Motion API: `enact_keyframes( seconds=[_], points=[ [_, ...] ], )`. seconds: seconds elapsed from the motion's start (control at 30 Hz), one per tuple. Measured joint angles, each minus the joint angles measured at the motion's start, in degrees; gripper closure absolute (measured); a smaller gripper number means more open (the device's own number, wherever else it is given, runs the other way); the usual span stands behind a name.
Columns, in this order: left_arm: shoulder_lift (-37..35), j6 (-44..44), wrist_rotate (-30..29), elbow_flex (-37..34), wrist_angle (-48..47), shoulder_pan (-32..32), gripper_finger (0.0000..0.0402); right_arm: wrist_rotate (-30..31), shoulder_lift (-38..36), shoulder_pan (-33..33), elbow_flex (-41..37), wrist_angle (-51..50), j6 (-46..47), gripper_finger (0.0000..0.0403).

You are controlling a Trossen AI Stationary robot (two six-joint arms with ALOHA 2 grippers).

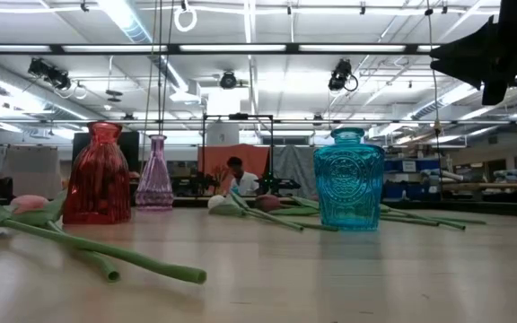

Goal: Sort flowers into vase by color
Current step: Put the left pink flower into the pink vase

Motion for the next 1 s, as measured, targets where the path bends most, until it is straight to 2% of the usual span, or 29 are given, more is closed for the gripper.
enact_keyframes(
  seconds=[0.1, 0.2, 0.33, 0.4, 0.43, 0.63, 0.7, 0.8, 1.0],
  points=[
    [0.0, 2.4, 5.5, 0.0, -7.1, 0.0, 0.0239, 0.0, 0.0, 0.0, 0.0, 0.0, 0.0, 0.0263],
    [0.0, 10.8, 12.0, 0.0, -15.1, 0.0, 0.0239, 0.0, 0.0, 0.0, 0.0, 0.0, 0.0, 0.0263],
    [0.0, 24.4, 11.4, 0.0, -21.9, 0.0, 0.0239, 0.0, 0.0, 0.0, 0.0, 0.0, 0.0, 0.0263],
    [0.0, 24.8, 6.4, 0.0, -24.8, 0.0, 0.0239, 0.0, 0.0, 0.0, 0.0, 0.0, 0.0, 0.0263],
    [0.0, 23.5, 1.7, 0.0, -26.3, 0.0, 0.0239, 0.0, 0.0, 0.0, 0.0, 0.0, 0.0, 0.0263],
    [0.8, 13.1, -39.1, 0.0, -36.6, 0.0, 0.0239, 0.0, 0.0, 0.0, 0.0, 0.0, 0.0, 0.0263],
    [1.3, 10.8, -47.7, 0.0, -38.7, 0.0, 0.0239, 0.0, 0.0, 0.0, 0.0, 0.0, 0.0, 0.0263],
    [1.8, 11.0, -53.5, 0.0, -38.9, 0.0, 0.0239, 0.0, 0.0, 0.0, 0.0, 0.1, 0.0, 0.0263],
    [1.8, 11.0, -54.4, 0.0, -38.6, 0.0, 0.0239, 0.0, 0.0, 0.0, 0.0, 0.2, 0.0, 0.0263]
  ],
)
